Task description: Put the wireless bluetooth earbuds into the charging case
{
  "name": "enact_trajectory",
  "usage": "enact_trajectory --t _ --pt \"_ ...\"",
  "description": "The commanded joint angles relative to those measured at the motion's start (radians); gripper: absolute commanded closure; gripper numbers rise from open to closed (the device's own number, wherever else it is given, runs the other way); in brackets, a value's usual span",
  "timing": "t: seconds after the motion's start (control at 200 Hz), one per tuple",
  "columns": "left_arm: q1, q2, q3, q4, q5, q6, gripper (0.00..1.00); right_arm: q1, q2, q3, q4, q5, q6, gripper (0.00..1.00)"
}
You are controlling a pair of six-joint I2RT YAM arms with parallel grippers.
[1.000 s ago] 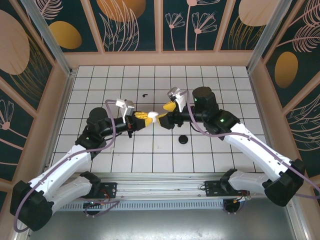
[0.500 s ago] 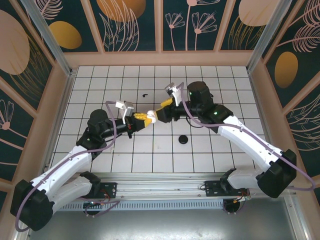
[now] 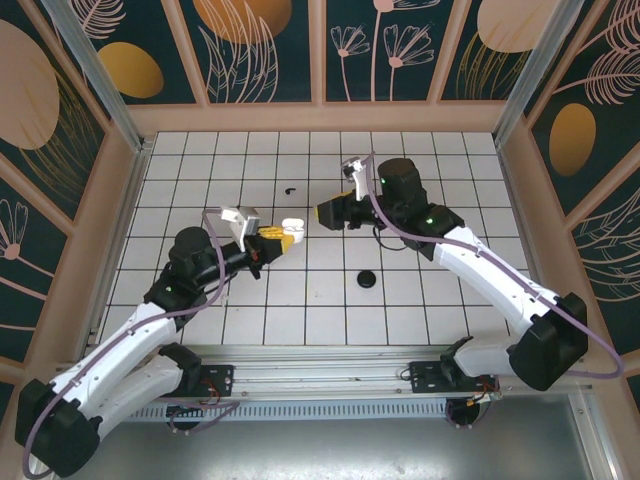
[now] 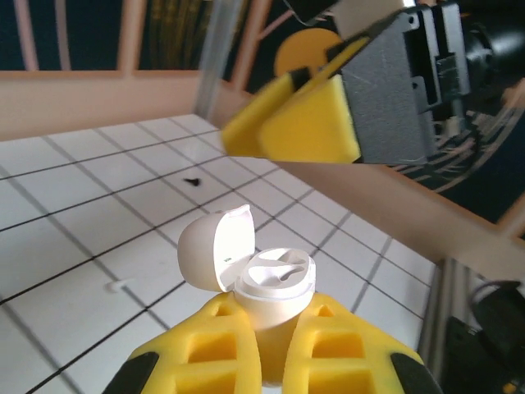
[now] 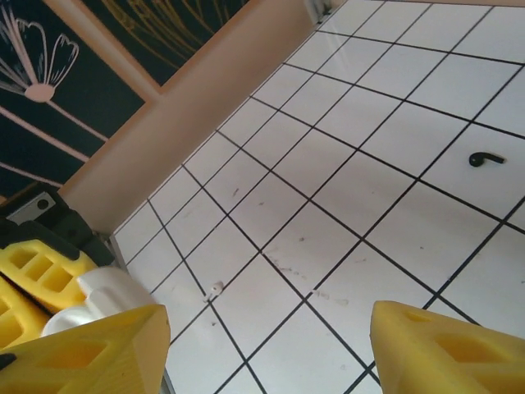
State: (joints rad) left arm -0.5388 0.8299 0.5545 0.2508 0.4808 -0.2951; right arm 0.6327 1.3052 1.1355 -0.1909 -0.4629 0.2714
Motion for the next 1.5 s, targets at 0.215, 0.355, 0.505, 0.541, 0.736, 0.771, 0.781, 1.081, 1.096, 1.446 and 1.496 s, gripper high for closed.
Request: enact_trajectory --t 0.215,0.355,0.505,0.541,0.736,0.771,0.781,1.081,1.096,1.446,1.496 --pt "-0.002 -0.313 0.069 -0.402 -0.572 0.057 1.00 0.070 0.294 0.113 -0.123 0.110 0.397 0.50" --pt "-0.002 -0.422 0.128 -0.509 -0.676 0.086 1.00 0.209 0.459 0.208 -0.116 0.170 0.469 0.52" --pt "-0.002 -0.486 0.176 -0.578 -0.718 0.111 1.00 0.323 0.663 0.374 -0.137 0.169 0.513 0.52" --pt "-0.002 -0.500 0.182 -0.585 -0.723 0.111 1.00 0.341 0.714 0.426 -0.154 0.164 0.514 0.52" --pt "-0.002 -0.562 0.220 -0.640 -0.726 0.103 1.00 0.447 0.954 0.731 -0.313 0.175 0.512 0.53" --pt "-0.002 -0.572 0.226 -0.654 -0.726 0.100 1.00 0.462 0.986 0.775 -0.336 0.183 0.515 0.55" --pt "-0.002 -0.574 0.228 -0.656 -0.726 0.098 1.00 0.464 0.993 0.788 -0.343 0.185 0.514 0.55" --pt "-0.002 -0.648 0.237 -0.740 -0.714 0.061 1.00 0.555 1.198 1.108 -0.617 0.358 0.538 0.58" --pt "-0.001 -0.651 0.235 -0.740 -0.715 0.059 1.00 0.557 1.203 1.116 -0.627 0.366 0.539 0.58" --pt "-0.002 -0.647 0.213 -0.717 -0.698 0.053 1.00 0.597 1.243 1.153 -0.689 0.473 0.531 0.60" --pt "-0.003 -0.641 0.211 -0.714 -0.695 0.053 1.00 0.596 1.246 1.153 -0.684 0.473 0.529 0.61"
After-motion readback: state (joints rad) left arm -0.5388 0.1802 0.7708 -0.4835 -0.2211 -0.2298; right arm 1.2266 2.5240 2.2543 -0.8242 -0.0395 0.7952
